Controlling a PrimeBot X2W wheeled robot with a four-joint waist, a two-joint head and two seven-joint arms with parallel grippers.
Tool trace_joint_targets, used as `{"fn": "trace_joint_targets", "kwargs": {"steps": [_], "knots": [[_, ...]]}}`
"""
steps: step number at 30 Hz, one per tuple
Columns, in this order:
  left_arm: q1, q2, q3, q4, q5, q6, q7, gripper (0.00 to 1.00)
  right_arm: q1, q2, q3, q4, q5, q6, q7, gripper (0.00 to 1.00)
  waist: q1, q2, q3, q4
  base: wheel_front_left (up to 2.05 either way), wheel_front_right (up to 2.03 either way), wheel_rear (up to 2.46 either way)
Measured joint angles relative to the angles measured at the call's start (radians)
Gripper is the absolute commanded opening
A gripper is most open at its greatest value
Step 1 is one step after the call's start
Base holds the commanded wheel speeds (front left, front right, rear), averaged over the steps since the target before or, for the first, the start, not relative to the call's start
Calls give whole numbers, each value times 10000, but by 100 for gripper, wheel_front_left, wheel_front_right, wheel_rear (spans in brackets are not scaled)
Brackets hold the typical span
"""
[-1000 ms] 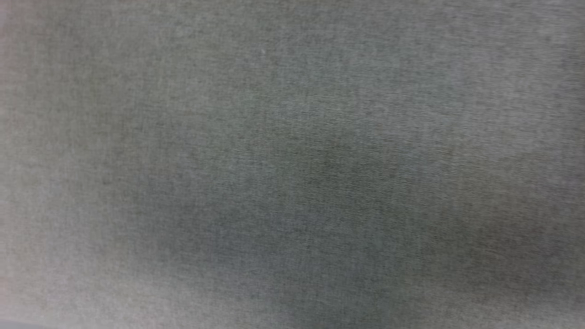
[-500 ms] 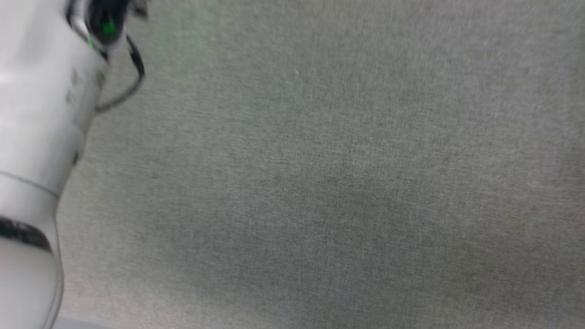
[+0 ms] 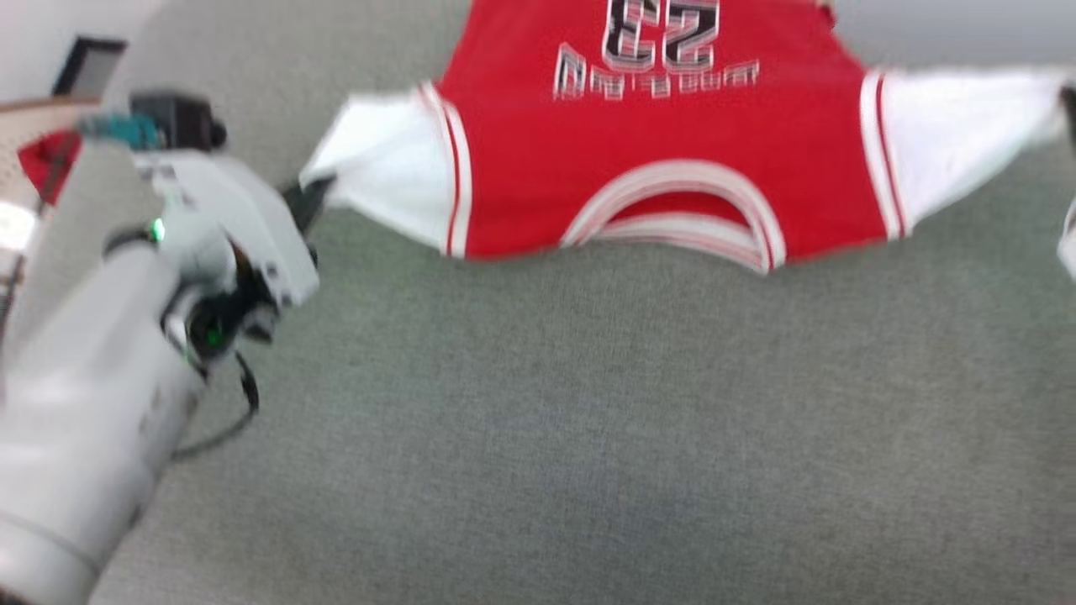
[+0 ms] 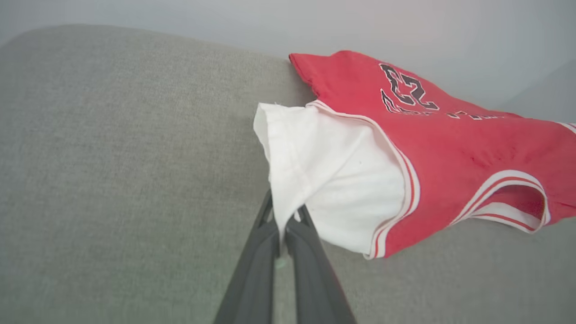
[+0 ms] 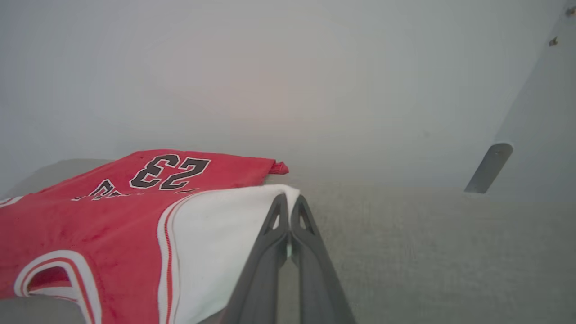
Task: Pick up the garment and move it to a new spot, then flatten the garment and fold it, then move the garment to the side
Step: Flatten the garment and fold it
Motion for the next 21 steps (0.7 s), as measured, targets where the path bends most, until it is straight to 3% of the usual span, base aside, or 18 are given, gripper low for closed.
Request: {"fn": "trace_joint_targets", "kwargs": {"steps": [5, 11, 12, 13, 18, 21], "knots": [[1662, 654, -75, -1476, -290, 546, 13, 1, 2133, -35, -485, -1335, 625, 0, 1258, 0, 0, 0, -913, -65, 0, 0, 0], [3689, 1900, -127, -3944, -619, 1718, -109, 0, 4791, 207, -1406, -3005, 1003, 0, 2897, 0, 0, 0, -1882, -164, 0, 0, 0], [4310, 2408, -84, -4832, -750, 2180, -201, 0, 5592, 347, -1684, -3513, 1064, 0, 3576, 0, 1, 0, -2151, -207, 0, 0, 0], [4310, 2408, -84, -4832, -750, 2180, -201, 0, 5592, 347, -1684, -3513, 1064, 0, 3576, 0, 1, 0, -2151, -207, 0, 0, 0], [6083, 3793, 2, -7304, -1022, 3396, -675, 0, 7654, 750, -2541, -5039, 1114, -2, 5166, 0, 1, 0, -2756, -413, 0, 0, 0], [6631, 4098, 12, -7927, -1141, 3664, -932, 0, 8253, 899, -2665, -5478, 1108, 0, 5716, 0, 0, 0, -2879, -509, 0, 0, 0]]}}
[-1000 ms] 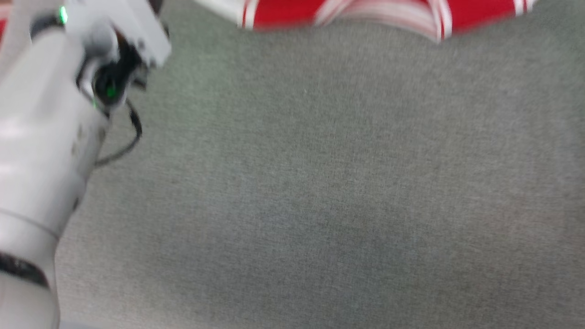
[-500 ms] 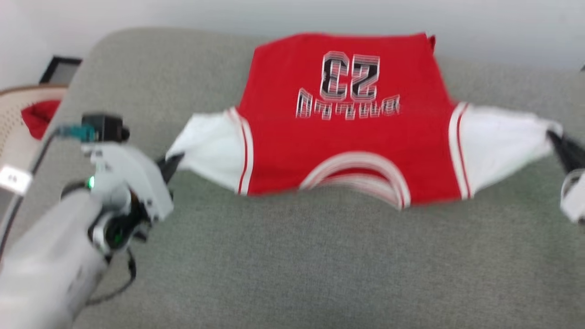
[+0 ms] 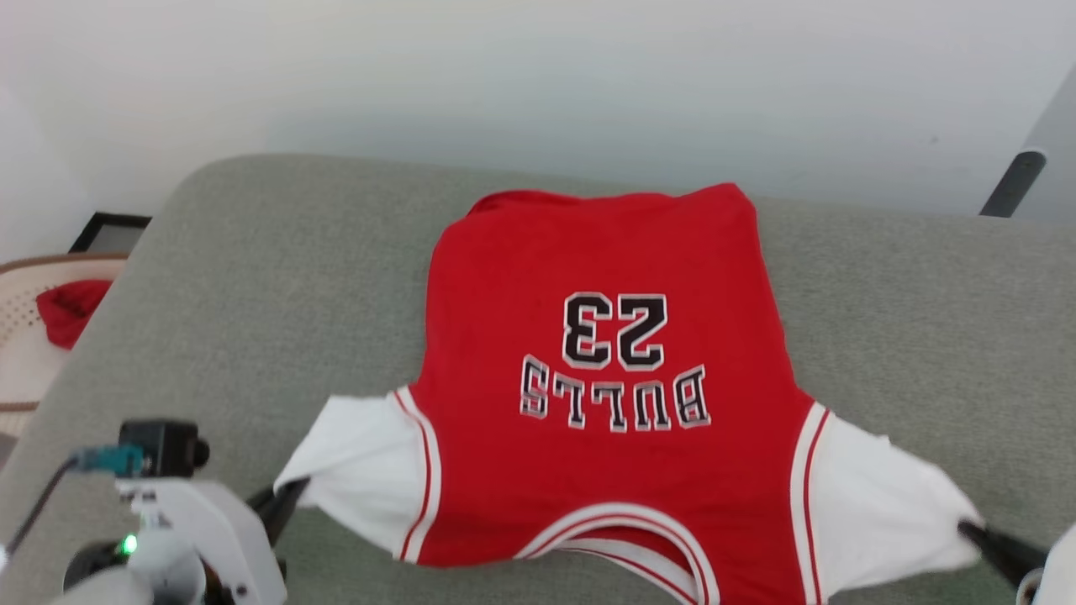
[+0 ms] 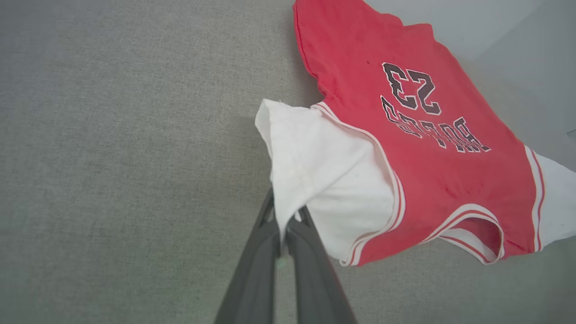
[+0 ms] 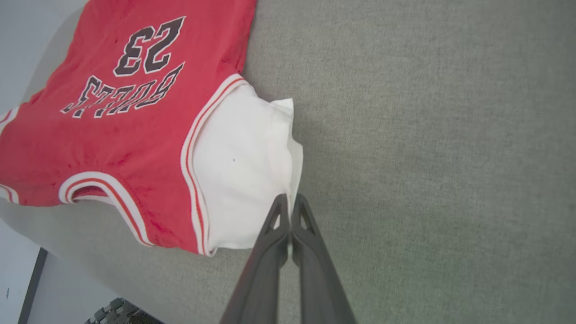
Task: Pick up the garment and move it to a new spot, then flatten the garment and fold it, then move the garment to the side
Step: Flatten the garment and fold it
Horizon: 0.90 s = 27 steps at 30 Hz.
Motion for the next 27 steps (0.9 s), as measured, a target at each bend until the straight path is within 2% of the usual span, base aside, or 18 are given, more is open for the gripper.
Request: {"fn": "trace_joint_targets", "kwargs": {"steps": [1, 5, 12, 20, 27], "knots": [[466, 255, -2, -514, -13, 165, -276, 0, 561, 119, -111, -449, -10, 0, 418, 0, 0, 0, -100, -94, 0, 0, 0], [1336, 522, -104, -1135, -119, 433, -746, 0, 1499, 345, -238, -1183, 17, -2, 1275, 0, 0, 0, -230, -263, 0, 0, 0], [2012, 698, -134, -1453, -171, 606, -1252, 0, 2242, 573, -545, -1866, 94, -2, 1954, 0, 0, 0, -269, -397, 0, 0, 0], [2404, 830, -219, -1519, -209, 729, -1434, 0, 2801, 589, -692, -1929, -6, -2, 2399, 0, 0, 0, -302, -314, 0, 0, 0], [2495, 717, -313, -1331, -115, 773, -1542, 0, 3006, 575, -575, -1801, -117, -2, 2543, 0, 0, 0, -216, -199, 0, 0, 0]]}}
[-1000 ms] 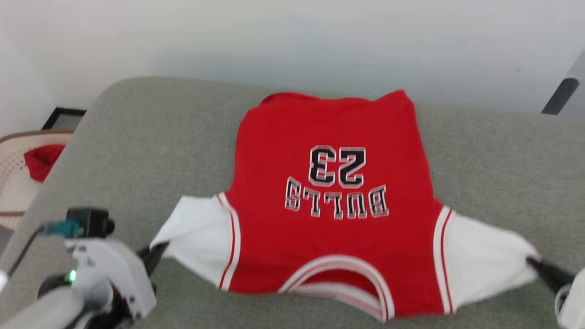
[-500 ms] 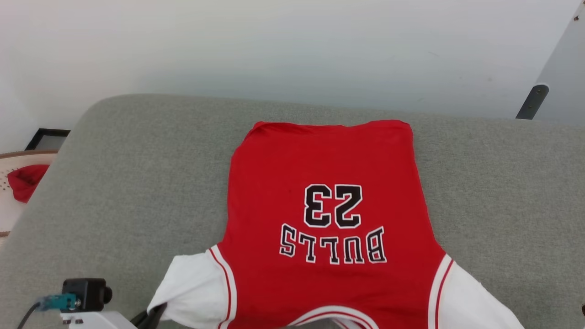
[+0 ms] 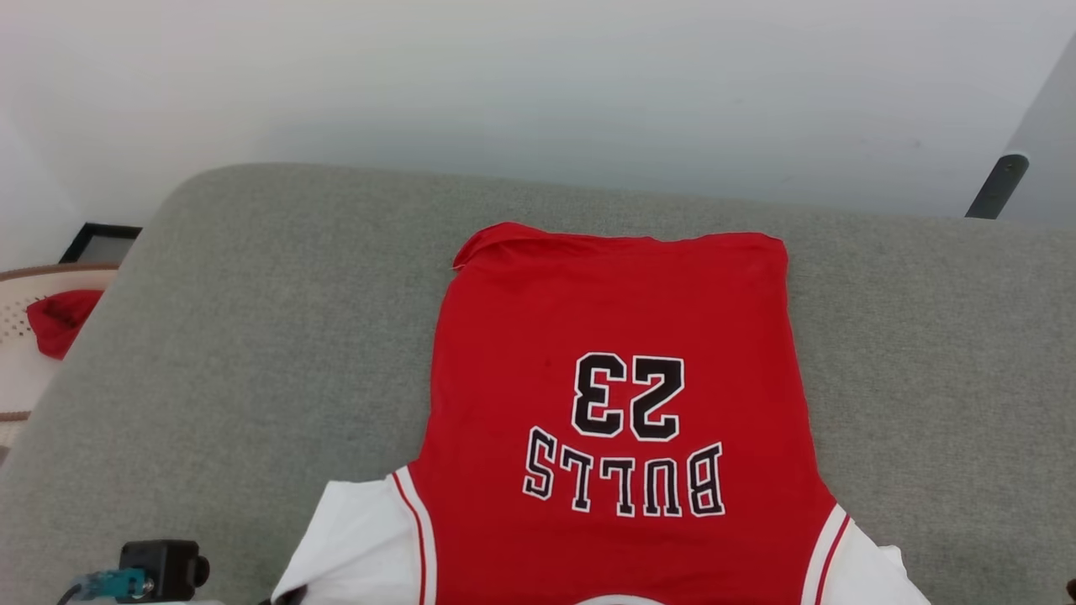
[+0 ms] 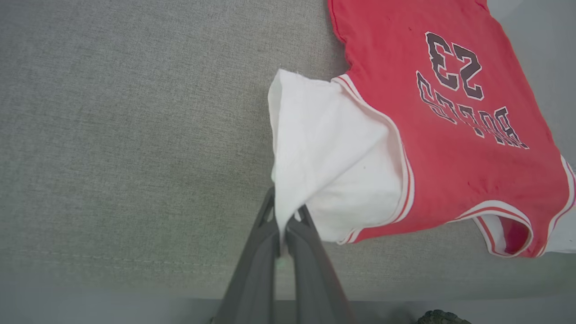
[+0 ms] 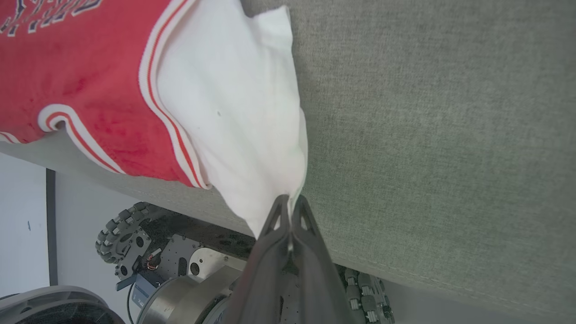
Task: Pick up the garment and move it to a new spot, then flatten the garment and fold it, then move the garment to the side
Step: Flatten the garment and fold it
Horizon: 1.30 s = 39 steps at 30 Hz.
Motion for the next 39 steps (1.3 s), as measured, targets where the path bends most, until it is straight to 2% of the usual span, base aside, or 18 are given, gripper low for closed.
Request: {"fn": "trace_joint_targets", "kwargs": {"steps": [5, 7, 8, 17, 23, 28, 34, 39], "knots": [[-5, -186, -15, 148, 13, -38, -12, 0, -38, -105, 188, 132, -155, 0, -90, 1, 0, 1, 128, 78, 0, 0, 0], [-8, -305, -36, 230, 23, -79, -27, 0, -211, -215, 253, 182, -320, 0, -280, 71, 0, 0, 203, 127, 0, 0, 0], [-12, -349, -40, 245, 25, -102, -54, 0, -254, -293, 334, 161, -362, 0, -318, 100, 0, 0, 228, 144, 0, 0, 0], [-241, -665, -84, 380, 261, -184, -104, 0, -959, -709, 316, -640, -416, 0, -247, 100, 0, 0, 466, 368, 0, 0, 0], [-613, -1001, -111, 468, 525, -305, -174, 0, -2991, -775, 268, -846, -1076, 0, -652, 100, 0, 0, 805, 549, 0, 0, 0], [-1195, -1494, -255, 669, 871, -499, -4, 0, -5339, -708, 587, 412, -1985, 0, -1517, 100, 0, 0, 1124, 869, 0, 0, 0], [-1992, -2190, -489, 1074, 1285, -903, 242, 0, -7896, -886, 1170, 2759, -2711, 0, -2598, 100, 0, 0, 1578, 1390, 0, 0, 0], [-2559, -2767, -671, 1509, 1572, -1285, 351, 0, -9443, -1160, 1532, 4870, -3074, 0, -2815, 100, 0, 0, 1982, 1905, 0, 0, 0]]}}
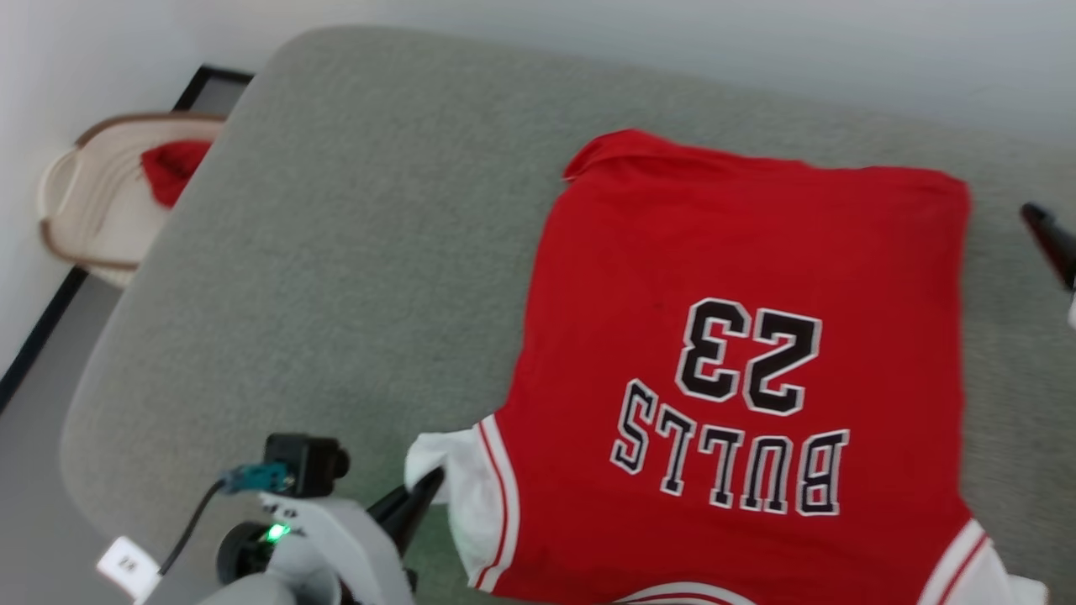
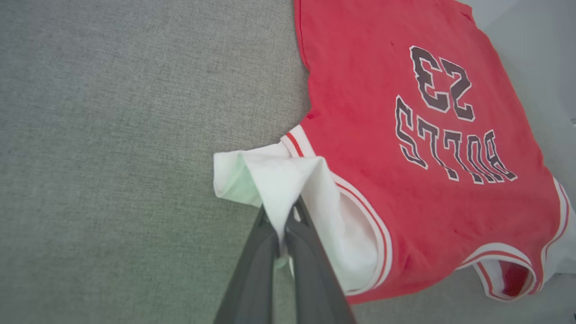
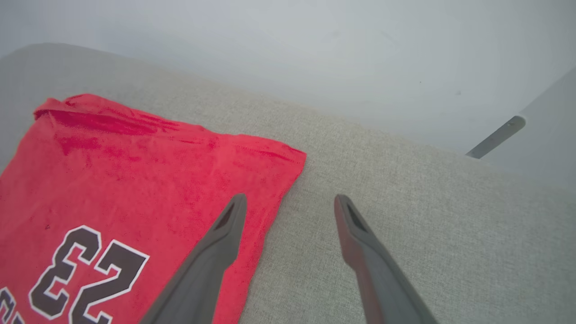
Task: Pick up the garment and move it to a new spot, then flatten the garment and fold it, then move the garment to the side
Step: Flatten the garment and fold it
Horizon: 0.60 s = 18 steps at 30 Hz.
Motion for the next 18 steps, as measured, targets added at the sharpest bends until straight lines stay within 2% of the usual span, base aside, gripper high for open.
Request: {"fn": "trace_joint_targets", "kwargs": {"steps": [10, 18], "knots": [[-722, -980, -288, 782, 276, -654, 100, 0, -2072, -360, -178, 3521, -784, 0, 194, 100, 0, 1, 830, 1019, 0, 0, 0], [-1011, -1515, -416, 1381, 324, -1101, 79, 0, -3068, -163, -922, 5461, -1310, -4, 727, 100, 0, 0, 1415, 1700, 0, 0, 0]]}}
